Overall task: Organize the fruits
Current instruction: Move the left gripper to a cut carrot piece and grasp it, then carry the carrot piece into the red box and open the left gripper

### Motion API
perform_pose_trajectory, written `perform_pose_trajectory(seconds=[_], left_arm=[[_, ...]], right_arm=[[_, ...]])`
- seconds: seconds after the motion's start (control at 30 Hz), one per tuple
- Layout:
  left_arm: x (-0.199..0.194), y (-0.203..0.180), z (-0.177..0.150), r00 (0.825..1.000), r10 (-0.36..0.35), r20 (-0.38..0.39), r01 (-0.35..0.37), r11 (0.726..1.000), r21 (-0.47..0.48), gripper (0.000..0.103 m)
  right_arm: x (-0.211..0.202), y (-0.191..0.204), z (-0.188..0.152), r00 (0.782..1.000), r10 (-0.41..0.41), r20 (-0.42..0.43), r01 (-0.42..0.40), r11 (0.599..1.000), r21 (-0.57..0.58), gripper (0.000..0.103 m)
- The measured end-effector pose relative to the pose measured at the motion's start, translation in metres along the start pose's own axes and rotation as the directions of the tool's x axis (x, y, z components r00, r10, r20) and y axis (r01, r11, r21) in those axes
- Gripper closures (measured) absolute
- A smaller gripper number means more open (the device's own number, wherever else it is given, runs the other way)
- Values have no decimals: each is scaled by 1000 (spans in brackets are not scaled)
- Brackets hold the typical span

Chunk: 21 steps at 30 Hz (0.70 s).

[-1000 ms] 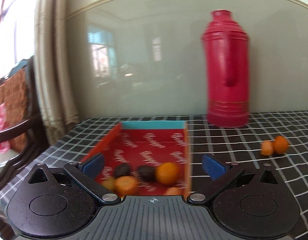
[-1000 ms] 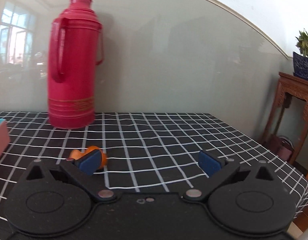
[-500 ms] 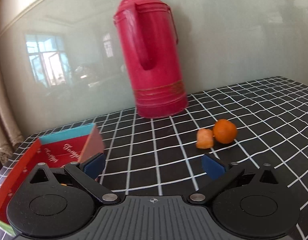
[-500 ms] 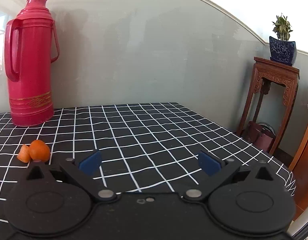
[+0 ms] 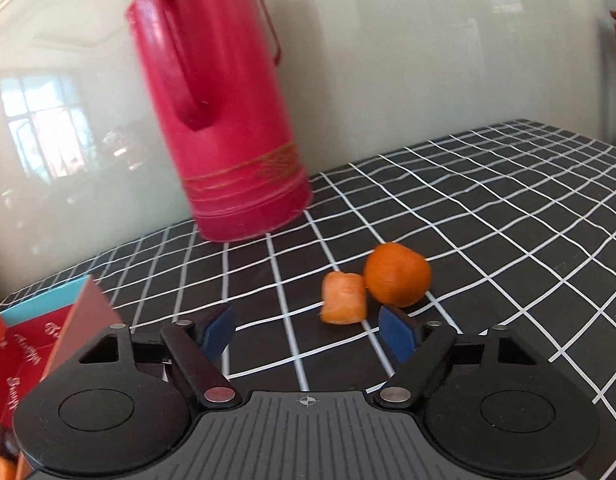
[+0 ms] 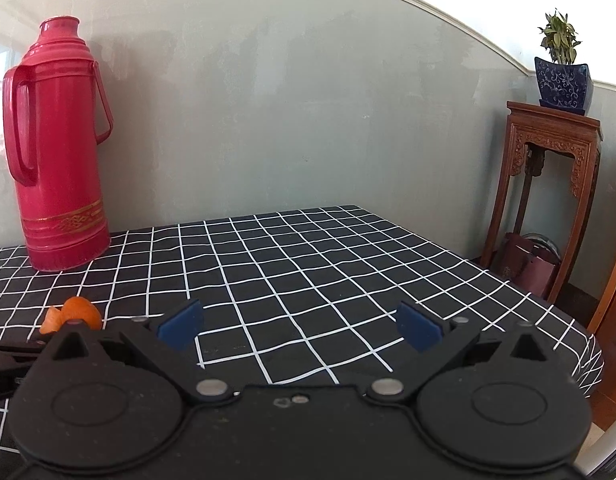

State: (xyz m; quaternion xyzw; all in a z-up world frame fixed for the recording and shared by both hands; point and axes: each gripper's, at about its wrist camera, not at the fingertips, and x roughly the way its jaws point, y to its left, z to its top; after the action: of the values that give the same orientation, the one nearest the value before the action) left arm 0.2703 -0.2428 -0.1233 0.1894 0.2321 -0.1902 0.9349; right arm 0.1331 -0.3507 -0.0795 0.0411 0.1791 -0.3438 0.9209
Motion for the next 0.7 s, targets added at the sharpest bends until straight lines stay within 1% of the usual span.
perform_pose_trajectory(seconds=[0.03, 0.1, 0.23, 0.33, 0.37, 0.4, 0.43, 0.47, 0.5, 0.7], left_arm=[[3, -1, 1, 1000, -10, -8, 10, 1000, 0, 29], [11, -2, 3, 999, -32, -37, 32, 999, -8, 38], [23, -1, 9, 998, -44, -44, 42, 999, -34, 40], [27, -1, 11, 997, -56, -45, 54, 997, -46, 44], [27, -1, 11, 997, -63, -45, 61, 997, -52, 50], [26, 0, 11, 996, -72, -45, 69, 996, -56, 60], [27, -1, 12, 996, -76, -46, 74, 996, -58, 64], [27, -1, 12, 996, -81, -46, 78, 995, -60, 74], [26, -1, 11, 996, -81, -46, 79, 995, -61, 75], [24, 5, 8, 997, -63, -42, 59, 995, -85, 75]], right_arm=[[0, 1, 0, 1000, 4, 2, -4, 1000, 0, 6], [-1, 3, 1, 1000, 11, 1, -11, 1000, -2, 6], [-4, 7, 1, 1000, 24, 9, -24, 1000, -13, 6], [-4, 10, 1, 999, 32, 8, -32, 999, -20, 6], [-4, 10, 1, 999, 34, 9, -34, 999, -21, 6], [-5, 11, 1, 999, 35, 10, -35, 999, -22, 6], [-6, 13, 1, 999, 36, 10, -36, 999, -23, 6], [-6, 13, 1, 999, 38, 10, -38, 999, -24, 6], [-6, 14, 1, 999, 40, 11, -40, 999, -24, 6], [-9, 17, 1, 999, 50, 20, -49, 998, -38, 6]])
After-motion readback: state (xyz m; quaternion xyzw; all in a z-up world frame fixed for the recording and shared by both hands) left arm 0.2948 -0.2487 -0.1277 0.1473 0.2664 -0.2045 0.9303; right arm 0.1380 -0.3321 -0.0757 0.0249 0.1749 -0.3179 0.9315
